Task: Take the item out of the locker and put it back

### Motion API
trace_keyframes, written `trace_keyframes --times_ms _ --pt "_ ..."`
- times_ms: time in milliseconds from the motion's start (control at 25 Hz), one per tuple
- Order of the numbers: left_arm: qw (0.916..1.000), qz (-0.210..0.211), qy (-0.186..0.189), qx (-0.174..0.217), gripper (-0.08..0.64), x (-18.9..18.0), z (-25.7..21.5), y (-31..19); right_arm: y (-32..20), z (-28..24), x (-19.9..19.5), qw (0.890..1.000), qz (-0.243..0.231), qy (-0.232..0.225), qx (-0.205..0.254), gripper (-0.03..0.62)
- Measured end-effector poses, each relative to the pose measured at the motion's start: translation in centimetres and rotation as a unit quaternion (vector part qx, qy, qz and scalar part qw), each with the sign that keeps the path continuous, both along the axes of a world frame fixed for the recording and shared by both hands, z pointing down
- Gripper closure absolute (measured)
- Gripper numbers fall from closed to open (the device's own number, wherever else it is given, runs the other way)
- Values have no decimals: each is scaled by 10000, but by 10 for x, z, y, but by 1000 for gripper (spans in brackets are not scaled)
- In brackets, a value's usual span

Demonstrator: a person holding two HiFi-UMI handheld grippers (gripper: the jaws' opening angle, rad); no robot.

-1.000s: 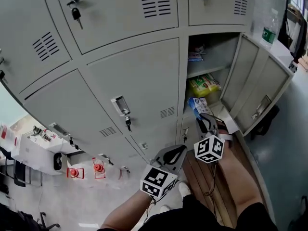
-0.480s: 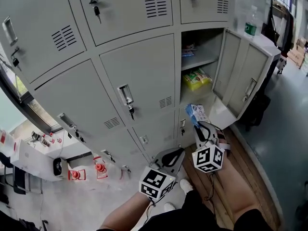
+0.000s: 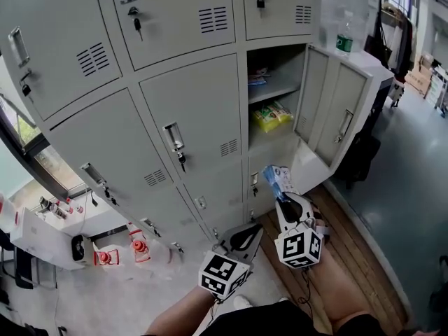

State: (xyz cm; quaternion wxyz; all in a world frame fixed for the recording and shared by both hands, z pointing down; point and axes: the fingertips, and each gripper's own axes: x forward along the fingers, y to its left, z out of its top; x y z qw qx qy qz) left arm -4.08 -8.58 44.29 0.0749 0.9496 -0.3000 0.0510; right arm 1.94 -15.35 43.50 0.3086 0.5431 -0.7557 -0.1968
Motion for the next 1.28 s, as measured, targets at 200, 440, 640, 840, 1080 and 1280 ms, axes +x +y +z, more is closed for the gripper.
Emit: trace_keyframes --times_ms 200,440,640,840,1080,1280 --pt "9999 -105 21 -77 538 12 3 13 21 1 13 9998 -29 -202 -44 469" --pt "9995 -293 3 -147 538 37 5 35 48 -1 37 9989 -169 -434 -77 469" --pt "9985 -509 0 -179 538 58 7 55 72 2 57 9980 -353 -507 -136 469" --pt "9973 -703 -9 -203 538 75 10 72 93 4 77 9971 -498 -560 -165 471" --pt "9957 -885 -31 -255 538 93 16 85 108 8 101 9963 -629 -562 -171 471" --pt "9948 -986 -50 -265 538 106 19 92 117 12 115 9960 -714 -519 -163 471"
